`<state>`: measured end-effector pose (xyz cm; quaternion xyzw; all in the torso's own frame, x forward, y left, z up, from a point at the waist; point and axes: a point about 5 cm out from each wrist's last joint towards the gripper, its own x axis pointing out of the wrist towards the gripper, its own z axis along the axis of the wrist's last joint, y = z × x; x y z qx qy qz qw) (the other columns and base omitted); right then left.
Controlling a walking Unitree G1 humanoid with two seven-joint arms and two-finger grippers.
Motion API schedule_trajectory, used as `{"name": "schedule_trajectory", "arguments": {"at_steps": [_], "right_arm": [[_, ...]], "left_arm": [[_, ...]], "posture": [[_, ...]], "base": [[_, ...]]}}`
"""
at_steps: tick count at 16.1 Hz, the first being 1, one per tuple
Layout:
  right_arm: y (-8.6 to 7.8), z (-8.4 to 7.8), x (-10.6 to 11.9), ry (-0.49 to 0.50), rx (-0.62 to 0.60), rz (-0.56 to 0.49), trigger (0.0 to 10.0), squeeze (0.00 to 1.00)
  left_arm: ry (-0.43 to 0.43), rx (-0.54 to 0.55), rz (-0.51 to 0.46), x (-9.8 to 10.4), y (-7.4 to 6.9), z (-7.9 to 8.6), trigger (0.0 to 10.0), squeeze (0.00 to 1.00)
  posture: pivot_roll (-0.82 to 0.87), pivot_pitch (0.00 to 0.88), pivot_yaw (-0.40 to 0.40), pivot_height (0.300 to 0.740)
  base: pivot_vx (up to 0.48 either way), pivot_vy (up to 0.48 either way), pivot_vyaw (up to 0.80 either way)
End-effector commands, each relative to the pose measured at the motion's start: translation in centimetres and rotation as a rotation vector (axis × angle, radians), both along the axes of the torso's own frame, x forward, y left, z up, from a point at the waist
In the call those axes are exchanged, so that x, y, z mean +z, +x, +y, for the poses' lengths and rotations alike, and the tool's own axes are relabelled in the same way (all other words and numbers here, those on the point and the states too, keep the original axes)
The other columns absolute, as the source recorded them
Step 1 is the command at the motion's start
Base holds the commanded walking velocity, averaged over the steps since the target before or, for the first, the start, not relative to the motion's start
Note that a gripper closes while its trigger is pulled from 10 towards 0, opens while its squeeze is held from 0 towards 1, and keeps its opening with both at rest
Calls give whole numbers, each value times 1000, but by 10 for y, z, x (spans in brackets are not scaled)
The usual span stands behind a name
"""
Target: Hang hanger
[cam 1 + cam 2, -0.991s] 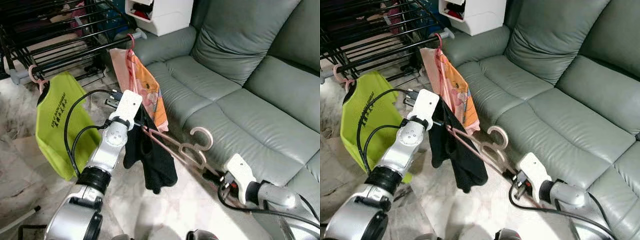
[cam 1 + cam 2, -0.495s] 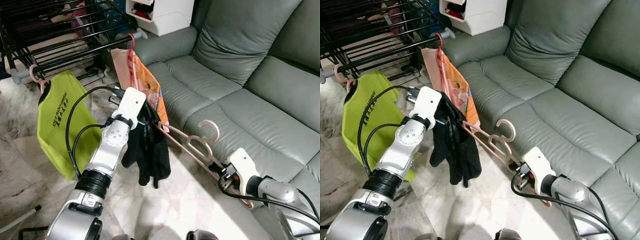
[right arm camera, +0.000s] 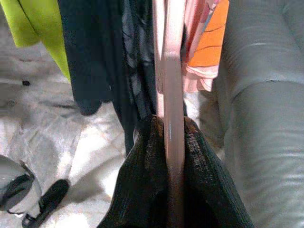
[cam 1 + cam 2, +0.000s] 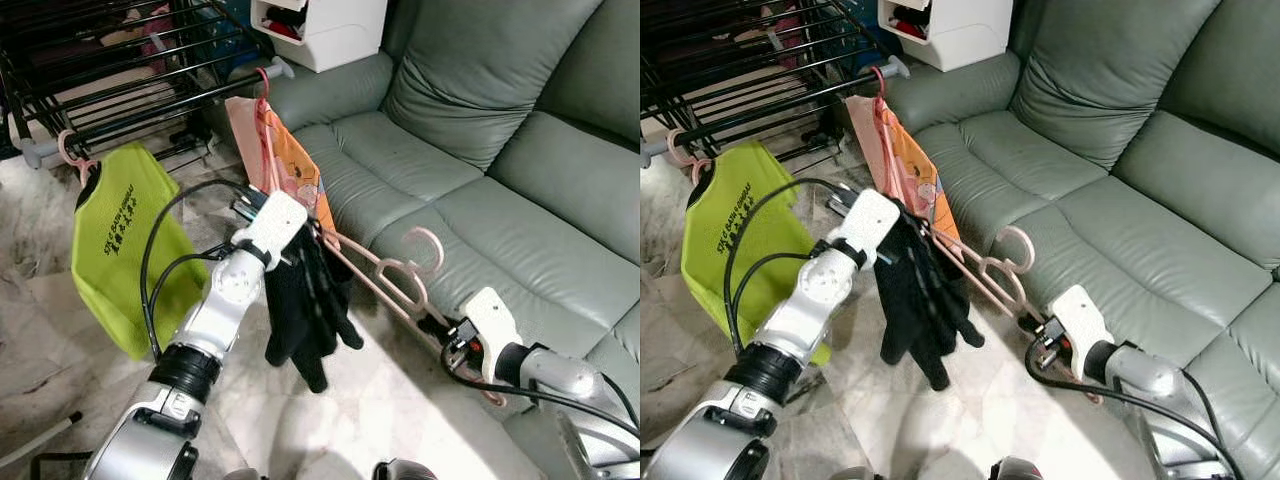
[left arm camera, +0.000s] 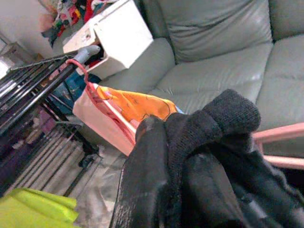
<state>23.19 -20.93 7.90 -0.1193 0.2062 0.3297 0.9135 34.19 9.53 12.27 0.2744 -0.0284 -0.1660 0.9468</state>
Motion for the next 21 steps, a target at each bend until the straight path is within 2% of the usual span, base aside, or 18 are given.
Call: {"name": "schedule_trajectory", "arguments": {"at_steps": [1,2,4,6,8,9,12,14,16,18,21], "right_arm": [[2,4,10,22,35,-34,10000,0],[-1,6,12,22,65,-27,10000,0],[-3,6,12,22,77,-22,10000,0],[-5,3,6,19,74,14,10000,0],[-8,1,-6,19,60,83,10000,0],[-10,1,-12,30,48,118,10000,0],[-12,-3,-21,22,7,166,10000,0],[-5,-10,-26,19,-91,168,10000,0],[15,-23,-20,53,-308,98,10000,0],[38,-40,-5,182,-568,11,10000,0],[65,-54,20,427,-838,-79,10000,0]], "left_arm": [[29,0,-50,6,2,2,10000,0],[58,12,-52,3,4,5,10000,0],[62,-5,-57,2,4,4,10000,0],[14,-102,-143,16,0,-7,10000,0],[-18,-277,-256,33,-13,-27,10000,0],[-23,-325,-293,38,-19,-33,10000,0],[-59,-443,-307,41,-30,-41,10000,0],[-67,-565,-285,41,-40,-44,10000,0],[-68,-607,-252,41,-43,-41,10000,0],[-82,-629,-248,42,-46,-39,10000,0],[-117,-699,-212,41,-54,-49,10000,0]], "posture": [[-116,0,73,740],[-122,0,76,740],[-124,0,78,740],[-124,0,75,740],[-120,0,73,740],[-116,0,69,740],[-112,0,68,740],[-111,0,68,740],[-108,0,68,740],[-108,0,68,740],[-106,0,65,740]], "base": [[0,0,0],[0,0,0],[0,0,0],[0,0,0],[0,0,0],[0,0,0],[0,0,0],[0,0,0],[0,0,0],[0,0,0],[0,0,0]]}}
